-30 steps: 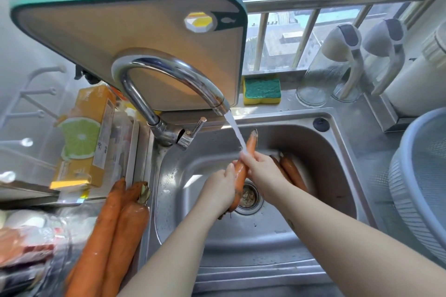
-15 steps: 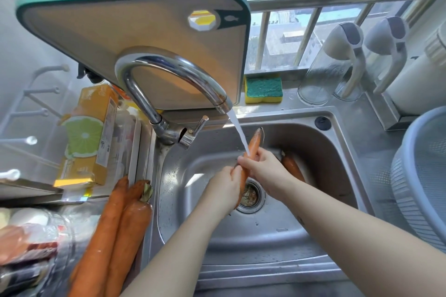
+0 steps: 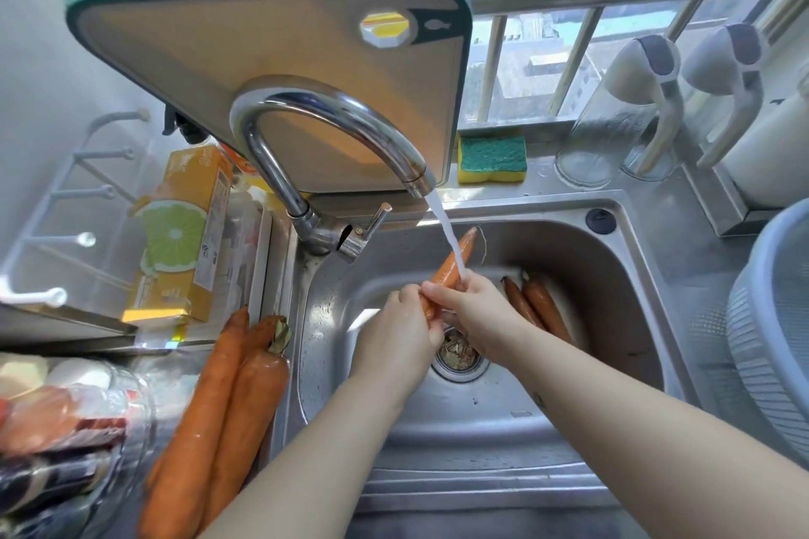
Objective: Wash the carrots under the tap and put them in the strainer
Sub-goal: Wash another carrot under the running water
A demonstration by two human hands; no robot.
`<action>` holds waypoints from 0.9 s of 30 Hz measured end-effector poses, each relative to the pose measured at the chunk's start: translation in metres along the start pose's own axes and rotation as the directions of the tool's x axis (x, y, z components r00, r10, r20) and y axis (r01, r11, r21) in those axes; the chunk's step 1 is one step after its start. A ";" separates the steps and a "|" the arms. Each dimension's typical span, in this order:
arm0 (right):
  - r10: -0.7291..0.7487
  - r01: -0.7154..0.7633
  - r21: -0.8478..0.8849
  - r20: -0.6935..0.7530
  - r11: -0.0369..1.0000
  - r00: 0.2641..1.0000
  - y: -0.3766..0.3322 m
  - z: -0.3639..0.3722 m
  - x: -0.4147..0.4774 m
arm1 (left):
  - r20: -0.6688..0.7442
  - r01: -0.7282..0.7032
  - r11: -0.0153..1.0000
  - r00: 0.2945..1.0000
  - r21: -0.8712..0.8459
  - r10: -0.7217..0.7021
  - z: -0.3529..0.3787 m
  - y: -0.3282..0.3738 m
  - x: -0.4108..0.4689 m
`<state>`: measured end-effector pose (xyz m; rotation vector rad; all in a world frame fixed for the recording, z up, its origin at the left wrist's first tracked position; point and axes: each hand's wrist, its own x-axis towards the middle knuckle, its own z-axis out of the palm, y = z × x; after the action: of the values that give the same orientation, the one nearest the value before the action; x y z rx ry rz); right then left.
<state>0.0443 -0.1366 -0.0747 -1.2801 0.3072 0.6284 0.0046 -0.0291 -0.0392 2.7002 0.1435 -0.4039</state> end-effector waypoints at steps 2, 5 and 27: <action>0.003 0.003 0.027 -0.213 1.000 0.977 0.000 -0.002 0.010 | -0.009 -0.052 0.995 0.999 0.085 0.053 0.003 0.006 -0.008; -0.011 -0.023 -0.070 -0.442 0.997 0.897 -0.006 -0.004 0.022 | -0.010 -0.118 0.983 0.993 0.139 0.121 0.007 0.015 -0.018; 0.119 -0.080 0.120 -0.370 0.990 0.921 -0.015 0.016 0.013 | 0.223 0.025 0.987 0.975 -0.161 0.012 -0.022 -0.007 -0.051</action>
<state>0.0617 -0.1199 -0.0653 -1.2872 0.7180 0.4413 -0.0391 -0.0163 -0.0072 2.4739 0.1155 -0.6638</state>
